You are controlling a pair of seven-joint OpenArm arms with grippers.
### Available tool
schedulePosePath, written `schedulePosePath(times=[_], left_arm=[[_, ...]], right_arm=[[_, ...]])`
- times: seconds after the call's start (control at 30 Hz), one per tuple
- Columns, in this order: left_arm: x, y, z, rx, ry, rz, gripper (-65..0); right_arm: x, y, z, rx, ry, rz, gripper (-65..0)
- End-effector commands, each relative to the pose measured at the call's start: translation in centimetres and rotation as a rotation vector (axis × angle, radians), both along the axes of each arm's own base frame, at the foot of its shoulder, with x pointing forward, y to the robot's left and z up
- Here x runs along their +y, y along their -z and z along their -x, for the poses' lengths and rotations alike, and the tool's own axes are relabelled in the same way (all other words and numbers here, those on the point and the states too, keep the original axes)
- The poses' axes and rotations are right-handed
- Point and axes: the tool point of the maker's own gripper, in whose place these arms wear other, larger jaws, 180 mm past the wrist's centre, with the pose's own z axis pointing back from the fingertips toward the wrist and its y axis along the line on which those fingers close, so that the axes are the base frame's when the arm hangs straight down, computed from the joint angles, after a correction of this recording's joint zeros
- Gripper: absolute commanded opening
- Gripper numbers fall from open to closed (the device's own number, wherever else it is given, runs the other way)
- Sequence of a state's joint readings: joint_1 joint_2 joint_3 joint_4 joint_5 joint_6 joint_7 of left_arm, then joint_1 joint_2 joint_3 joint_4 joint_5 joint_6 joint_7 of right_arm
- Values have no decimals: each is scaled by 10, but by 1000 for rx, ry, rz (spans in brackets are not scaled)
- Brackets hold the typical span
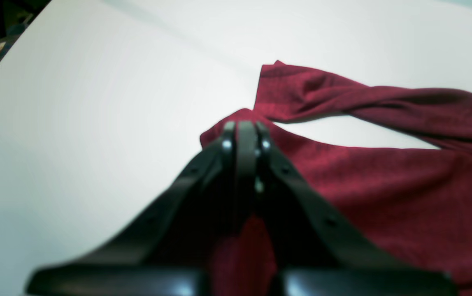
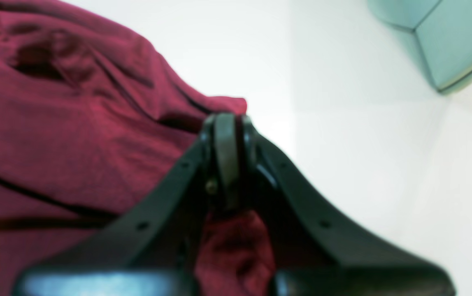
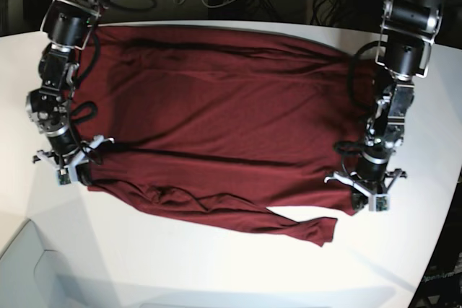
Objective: Layout the t-shirt on the table in an organized manner, then fold the t-shirt properly
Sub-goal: 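Lift the hem with both grippers and fold it onto the collar edge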
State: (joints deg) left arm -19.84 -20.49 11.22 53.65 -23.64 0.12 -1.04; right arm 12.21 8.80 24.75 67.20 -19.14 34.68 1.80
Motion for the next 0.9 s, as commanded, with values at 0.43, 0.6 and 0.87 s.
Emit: schedulePosePath(times=[0.43,0.6,0.87], left_arm=[[25,-56,17,-89,-48,44,-649],[17,-52,29,-85,-28,43,-649],[30,-51,51,-92,-67,56,-649]], right_arm=[[22,-35,49,-125,-88,-112,-650],[12,-48,60,-168,-59,-140,-650],[-22,-41,69,-117,57,-127,-650]])
